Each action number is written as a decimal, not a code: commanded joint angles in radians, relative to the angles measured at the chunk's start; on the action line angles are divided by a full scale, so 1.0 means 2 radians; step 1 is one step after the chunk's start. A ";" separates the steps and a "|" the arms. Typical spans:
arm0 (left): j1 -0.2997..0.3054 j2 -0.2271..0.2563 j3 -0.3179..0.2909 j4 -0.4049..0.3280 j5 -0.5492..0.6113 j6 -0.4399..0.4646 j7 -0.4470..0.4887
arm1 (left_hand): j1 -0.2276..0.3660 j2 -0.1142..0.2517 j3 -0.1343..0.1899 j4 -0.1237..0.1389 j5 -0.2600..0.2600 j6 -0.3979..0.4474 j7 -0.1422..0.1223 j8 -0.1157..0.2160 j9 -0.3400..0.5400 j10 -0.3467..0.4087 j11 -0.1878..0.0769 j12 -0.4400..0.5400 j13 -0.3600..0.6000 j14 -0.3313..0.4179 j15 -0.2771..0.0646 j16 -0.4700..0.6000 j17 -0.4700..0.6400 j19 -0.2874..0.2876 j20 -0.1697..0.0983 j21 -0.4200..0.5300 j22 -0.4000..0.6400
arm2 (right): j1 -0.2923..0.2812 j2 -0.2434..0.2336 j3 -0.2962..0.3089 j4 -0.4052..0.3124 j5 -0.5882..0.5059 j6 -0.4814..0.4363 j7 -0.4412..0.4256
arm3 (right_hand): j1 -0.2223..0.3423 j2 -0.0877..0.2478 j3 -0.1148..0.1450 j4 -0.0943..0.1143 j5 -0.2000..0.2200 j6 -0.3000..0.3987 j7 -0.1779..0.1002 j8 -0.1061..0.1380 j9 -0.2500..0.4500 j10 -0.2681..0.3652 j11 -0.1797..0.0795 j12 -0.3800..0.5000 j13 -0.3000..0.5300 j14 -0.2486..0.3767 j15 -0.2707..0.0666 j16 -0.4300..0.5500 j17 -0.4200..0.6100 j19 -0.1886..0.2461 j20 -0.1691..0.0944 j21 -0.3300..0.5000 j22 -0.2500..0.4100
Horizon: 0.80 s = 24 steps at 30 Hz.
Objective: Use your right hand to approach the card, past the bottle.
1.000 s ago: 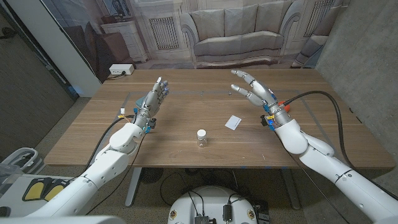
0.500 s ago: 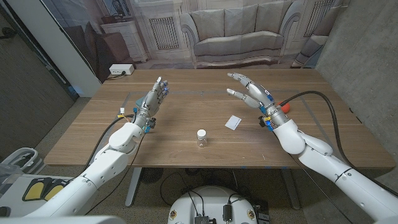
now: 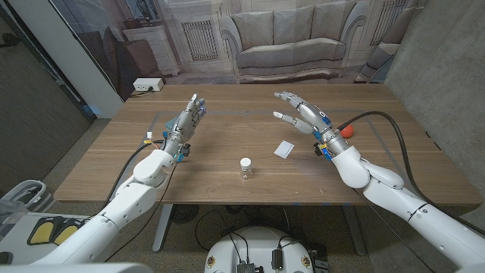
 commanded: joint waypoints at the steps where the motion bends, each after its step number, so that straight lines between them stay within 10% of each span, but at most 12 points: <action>1: 0.000 -0.003 0.001 0.002 0.001 -0.006 0.001 | 0.002 0.002 -0.001 0.000 -0.002 0.002 0.000 -0.002 0.003 0.003 -0.001 0.000 0.002 0.000 0.001 0.001 0.002 0.000 0.000 0.002 0.003 | 0.007 -0.011 -0.018 -0.017 -0.022 -0.040 0.018 | -0.003 0.001 0.001 -0.002 0.005 -0.004 0.000 -0.003 0.001 -0.005 0.002 -0.003 0.002 -0.004 0.002 -0.001 0.000 -0.005 -0.015 -0.004 0.002; 24: -0.001 0.000 0.001 -0.001 0.000 0.000 0.000 | 0.004 0.003 -0.003 -0.001 -0.003 0.003 -0.001 -0.003 0.003 0.003 -0.001 -0.001 0.002 0.001 0.000 0.001 0.002 -0.001 0.001 0.002 0.003 | 0.022 -0.020 -0.046 -0.017 -0.031 -0.077 0.027 | -0.005 0.005 0.001 0.000 0.007 -0.013 0.007 -0.004 0.001 -0.012 0.007 -0.007 0.002 -0.012 0.009 -0.001 0.000 -0.009 -0.010 -0.012 0.003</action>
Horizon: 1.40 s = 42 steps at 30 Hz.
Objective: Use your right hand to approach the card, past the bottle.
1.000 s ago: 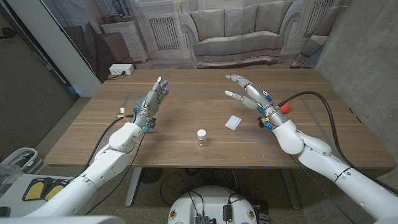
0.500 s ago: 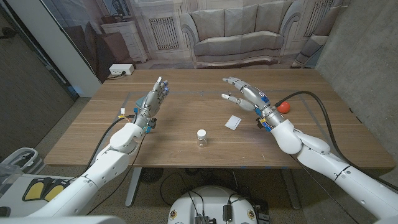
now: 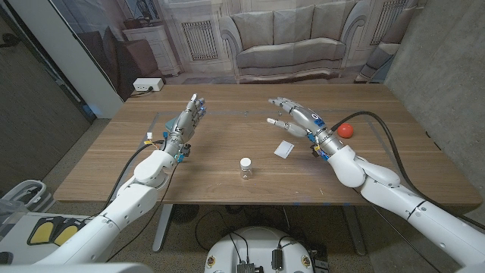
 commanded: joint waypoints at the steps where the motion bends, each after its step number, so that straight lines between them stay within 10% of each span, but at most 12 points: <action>1: -0.001 0.003 0.000 -0.003 -0.001 0.007 -0.001 | 0.001 0.001 -0.003 -0.001 -0.003 0.003 -0.001 -0.003 0.003 0.003 -0.001 -0.001 0.002 0.001 0.000 0.001 0.002 0.000 0.001 0.002 0.003 | 0.009 -0.004 -0.016 0.001 -0.007 -0.020 0.007 | -0.001 0.002 0.001 0.000 0.004 -0.001 0.001 -0.002 0.001 -0.004 -0.002 -0.003 0.002 -0.003 0.000 -0.001 0.000 -0.002 -0.008 -0.003 0.003; 42: -0.002 0.000 0.003 -0.004 0.000 0.006 0.001 | 0.003 0.003 -0.006 -0.001 -0.004 0.006 0.001 -0.004 0.003 0.005 0.002 -0.002 0.002 0.001 0.002 0.000 0.002 -0.002 0.001 0.001 0.003 | 0.020 -0.016 -0.054 -0.020 -0.050 -0.082 0.028 | -0.004 0.004 0.000 0.002 0.002 -0.005 0.004 -0.001 0.001 -0.007 -0.001 -0.004 0.002 -0.005 0.004 0.000 0.000 -0.006 -0.005 -0.012 0.003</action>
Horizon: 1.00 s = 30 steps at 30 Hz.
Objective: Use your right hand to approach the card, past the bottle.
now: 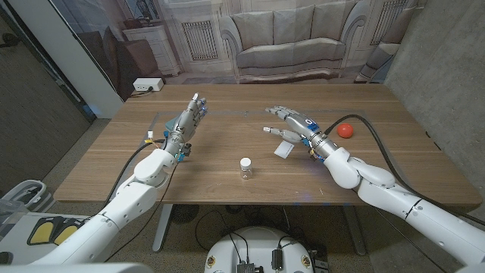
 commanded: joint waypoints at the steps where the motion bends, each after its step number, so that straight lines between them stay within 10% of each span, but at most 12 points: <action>1: -0.001 -0.003 0.001 0.004 0.001 -0.006 0.000 | 0.003 0.003 -0.002 0.001 0.000 0.000 0.001 -0.001 0.003 0.000 0.002 -0.002 0.002 -0.001 -0.001 0.000 0.002 -0.002 0.001 0.001 0.003 | 0.005 -0.001 -0.013 -0.009 -0.021 -0.019 0.007 | 0.000 0.000 0.000 0.002 0.002 -0.001 0.000 -0.001 0.001 -0.002 0.000 0.000 0.002 -0.003 0.001 -0.001 0.000 -0.001 -0.007 -0.001 0.002; 30: 0.002 0.002 0.000 -0.003 0.001 -0.001 0.001 | 0.004 0.005 -0.004 0.000 -0.001 0.001 0.001 -0.002 0.003 0.001 0.000 -0.003 0.002 -0.001 0.000 0.000 0.002 -0.002 0.001 0.001 0.003 | 0.024 0.004 -0.043 0.017 -0.034 -0.047 0.024 | -0.001 0.000 -0.001 0.002 0.002 -0.001 -0.001 0.000 0.001 -0.002 -0.002 0.000 0.002 -0.003 -0.001 0.000 0.000 -0.002 -0.007 -0.006 0.003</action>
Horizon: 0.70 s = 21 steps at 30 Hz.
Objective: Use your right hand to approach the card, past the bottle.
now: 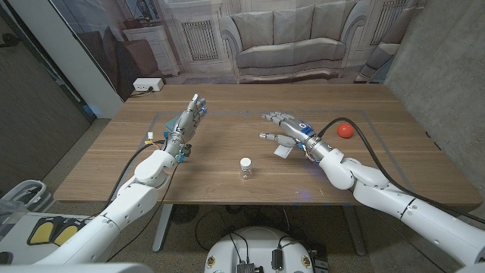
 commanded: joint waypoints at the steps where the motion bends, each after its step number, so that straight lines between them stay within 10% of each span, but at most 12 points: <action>1: 0.001 0.004 -0.001 -0.007 0.000 0.008 0.002 | 0.002 0.003 -0.003 0.002 -0.001 0.002 0.001 -0.002 0.003 0.001 0.001 0.001 0.002 -0.001 0.000 0.000 0.002 -0.002 0.001 0.001 0.003 | 0.005 0.001 -0.014 0.008 -0.011 -0.018 0.008 | -0.001 0.000 -0.001 0.002 0.002 -0.001 -0.001 0.000 0.001 0.001 0.001 0.000 0.002 -0.003 -0.001 0.000 0.000 -0.002 -0.007 -0.004 0.001; 21: 0.009 0.006 -0.006 -0.009 -0.002 0.009 0.008 | 0.005 0.005 -0.003 0.001 -0.002 0.003 0.001 -0.002 0.003 0.003 -0.001 0.001 0.002 0.001 0.000 0.000 0.002 -0.002 0.001 0.001 0.003 | 0.023 0.006 -0.034 0.030 -0.016 -0.035 0.022 | -0.002 0.000 -0.002 0.002 0.002 0.000 -0.002 0.001 0.001 0.002 0.000 0.000 0.002 -0.003 -0.002 0.000 0.000 -0.001 -0.007 -0.006 0.001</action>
